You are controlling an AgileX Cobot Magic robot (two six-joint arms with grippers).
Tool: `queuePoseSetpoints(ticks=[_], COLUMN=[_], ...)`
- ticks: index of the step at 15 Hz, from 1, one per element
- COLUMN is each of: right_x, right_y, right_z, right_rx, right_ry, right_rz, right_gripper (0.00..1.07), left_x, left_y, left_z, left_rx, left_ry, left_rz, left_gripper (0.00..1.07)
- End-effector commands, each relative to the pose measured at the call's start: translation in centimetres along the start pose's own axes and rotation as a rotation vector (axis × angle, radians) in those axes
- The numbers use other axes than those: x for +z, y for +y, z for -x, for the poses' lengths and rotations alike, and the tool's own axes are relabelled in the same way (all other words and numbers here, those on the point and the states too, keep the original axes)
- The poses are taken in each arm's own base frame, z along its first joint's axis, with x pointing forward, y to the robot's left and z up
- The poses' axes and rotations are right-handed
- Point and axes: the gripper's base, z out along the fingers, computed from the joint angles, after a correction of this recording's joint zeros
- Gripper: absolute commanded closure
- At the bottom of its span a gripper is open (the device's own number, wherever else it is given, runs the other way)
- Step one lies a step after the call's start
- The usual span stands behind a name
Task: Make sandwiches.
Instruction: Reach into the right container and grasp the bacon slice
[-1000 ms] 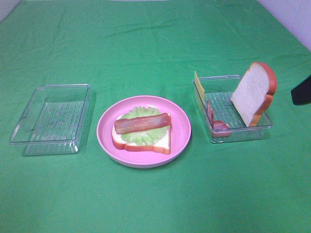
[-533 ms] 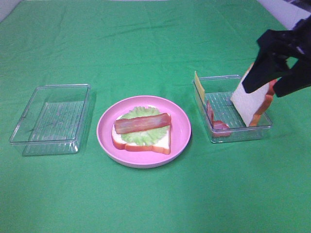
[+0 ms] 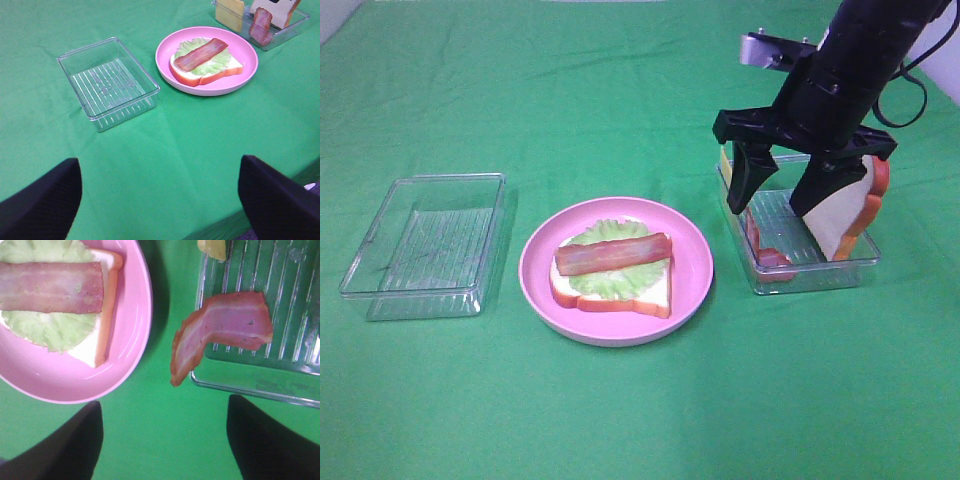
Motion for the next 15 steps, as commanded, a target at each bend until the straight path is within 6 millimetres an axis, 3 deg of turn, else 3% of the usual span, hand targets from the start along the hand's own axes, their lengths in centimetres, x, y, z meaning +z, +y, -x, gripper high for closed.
queuePoseSetpoints(ticks=[1,6,8,12,15], right_x=[1.9,3.9,4.2,4.2,3.9], right_y=[-0.2,-0.6,-0.6,-0.6,-0.7], right_z=[1.0,1.6,1.8,1.8,1.8], right_rx=[0.019,0.026,0.032,0.032,0.022], right_ry=[-0.002,0.02,0.003,0.004,-0.001], right_rz=[0.0,-0.003,0.0,0.0,-0.011], right_gripper=[0.42,0.51,0.65,1.07,1.07], left_x=[-0.2,-0.2,-0.2,-0.2,-0.2], left_y=[0.0,0.0,0.0,0.0,0.0], left_z=[-0.1,-0.1,-0.1,-0.1,-0.1], left_rx=[0.001,0.001,0.001,0.001,0.001], left_ry=[-0.028,-0.028,-0.028,-0.028,-0.028], left_rz=[0.0,0.0,0.0,0.0,0.0], left_gripper=[0.26,0.26,0.26,0.26,0.26])
